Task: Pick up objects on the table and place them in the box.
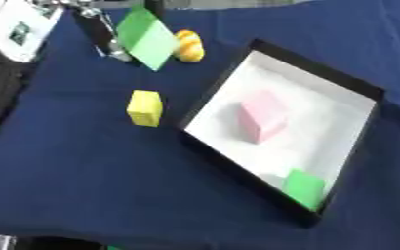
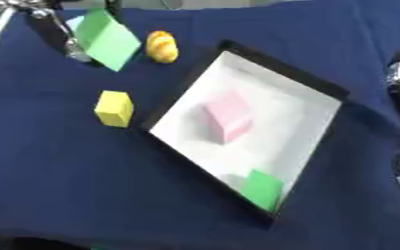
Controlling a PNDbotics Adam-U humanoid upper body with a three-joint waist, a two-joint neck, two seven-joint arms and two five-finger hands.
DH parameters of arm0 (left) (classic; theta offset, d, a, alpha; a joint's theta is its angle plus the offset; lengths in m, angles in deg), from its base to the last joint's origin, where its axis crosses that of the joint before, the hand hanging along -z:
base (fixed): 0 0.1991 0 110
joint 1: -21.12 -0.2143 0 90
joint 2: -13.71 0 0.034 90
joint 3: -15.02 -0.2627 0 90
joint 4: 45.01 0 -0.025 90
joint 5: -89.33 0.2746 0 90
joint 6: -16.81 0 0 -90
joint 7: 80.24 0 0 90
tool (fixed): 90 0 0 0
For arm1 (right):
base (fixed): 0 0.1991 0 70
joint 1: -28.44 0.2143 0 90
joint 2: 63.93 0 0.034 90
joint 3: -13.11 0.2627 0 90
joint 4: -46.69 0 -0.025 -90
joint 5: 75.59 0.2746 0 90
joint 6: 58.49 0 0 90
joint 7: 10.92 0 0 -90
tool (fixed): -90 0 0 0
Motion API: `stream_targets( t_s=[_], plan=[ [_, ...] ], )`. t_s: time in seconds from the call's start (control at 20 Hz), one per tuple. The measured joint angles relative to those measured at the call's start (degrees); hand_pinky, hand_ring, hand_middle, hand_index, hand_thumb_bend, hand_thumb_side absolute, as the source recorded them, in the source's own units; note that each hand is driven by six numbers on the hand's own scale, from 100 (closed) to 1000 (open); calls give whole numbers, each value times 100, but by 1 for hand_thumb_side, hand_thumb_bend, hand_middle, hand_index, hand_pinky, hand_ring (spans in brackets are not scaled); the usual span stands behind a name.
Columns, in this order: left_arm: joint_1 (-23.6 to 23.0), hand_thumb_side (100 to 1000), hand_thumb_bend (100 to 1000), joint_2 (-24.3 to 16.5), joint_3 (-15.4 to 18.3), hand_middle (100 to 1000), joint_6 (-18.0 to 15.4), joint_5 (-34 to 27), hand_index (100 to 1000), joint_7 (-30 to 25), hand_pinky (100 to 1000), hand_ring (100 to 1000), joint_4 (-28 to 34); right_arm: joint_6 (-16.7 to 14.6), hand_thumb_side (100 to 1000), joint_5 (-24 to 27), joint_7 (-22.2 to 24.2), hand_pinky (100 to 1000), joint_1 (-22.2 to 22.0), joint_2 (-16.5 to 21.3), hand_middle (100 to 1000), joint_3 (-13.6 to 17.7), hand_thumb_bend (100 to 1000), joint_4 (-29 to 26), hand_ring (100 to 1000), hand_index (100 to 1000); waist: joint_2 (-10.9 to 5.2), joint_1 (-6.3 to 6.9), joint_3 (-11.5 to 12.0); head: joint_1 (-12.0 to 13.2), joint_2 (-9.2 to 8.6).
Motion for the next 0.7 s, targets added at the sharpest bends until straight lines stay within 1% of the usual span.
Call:
stream_targets(
  t_s=[0.15, 0.3, 0.45, 0.7],
  plan=[
    [108, 100, 644, 436, 1, 519, -181, 555, 547, 278, 643, 580, -278, 19, 407, 0, -33, 787, 56, 1, 731, 51, 180, -58, 786, 800, -18, -1, -56, 37, 35],
    [149, 100, 643, 731, -16, 518, -335, 1021, 545, 646, 642, 578, -488, 39, 401, 0, -46, 788, 117, 6, 731, 117, 179, -115, 785, 800, -36, -2, -85, 72, 43],
    [183, 100, 645, 939, -58, 518, -458, 1310, 546, 915, 643, 579, -651, 61, 403, -1, -38, 788, 173, 11, 730, 177, 175, -173, 785, 801, -37, -3, -107, 97, 45],
    [229, 100, 645, 1129, -103, 517, -548, 1576, 546, 1125, 644, 579, -765, 123, 403, -6, 24, 789, 212, 12, 730, 208, 175, -180, 785, 801, -39, -3, -171, 143, 49]
  ],
)
